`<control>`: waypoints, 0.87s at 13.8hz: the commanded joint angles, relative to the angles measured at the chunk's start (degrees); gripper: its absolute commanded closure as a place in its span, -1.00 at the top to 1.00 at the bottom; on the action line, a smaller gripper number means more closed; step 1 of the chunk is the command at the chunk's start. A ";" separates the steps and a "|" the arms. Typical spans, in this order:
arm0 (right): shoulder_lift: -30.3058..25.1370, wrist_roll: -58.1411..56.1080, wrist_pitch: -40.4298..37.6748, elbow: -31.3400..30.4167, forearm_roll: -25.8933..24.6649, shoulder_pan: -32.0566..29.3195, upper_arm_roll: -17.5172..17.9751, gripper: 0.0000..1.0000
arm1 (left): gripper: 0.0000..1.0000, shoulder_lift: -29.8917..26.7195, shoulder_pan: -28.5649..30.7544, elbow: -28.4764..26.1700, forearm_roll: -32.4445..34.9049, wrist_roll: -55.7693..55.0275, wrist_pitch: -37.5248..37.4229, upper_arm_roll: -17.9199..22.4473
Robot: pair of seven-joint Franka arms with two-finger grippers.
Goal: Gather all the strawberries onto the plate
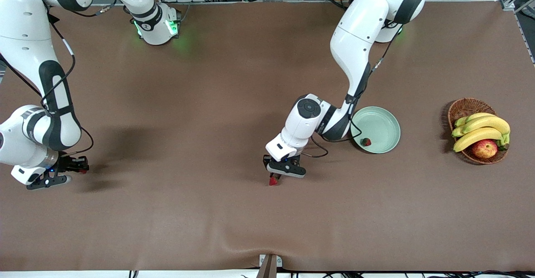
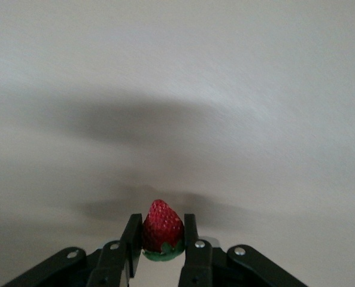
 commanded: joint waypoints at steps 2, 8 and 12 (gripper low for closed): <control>-3.46 12.39 -4.04 -0.24 0.04 8.43 0.14 -0.74 | -1.00 -13.01 1.27 -17.40 -0.22 1.72 -1.28 0.27; -1.62 44.11 -3.69 5.72 6.53 25.48 0.23 -0.74 | -1.00 -28.84 10.48 -40.44 -0.22 14.28 -1.37 0.19; 1.63 56.63 -3.33 10.82 10.22 33.05 0.32 -0.75 | -1.00 -33.42 16.39 -46.62 -0.22 21.85 -1.45 0.10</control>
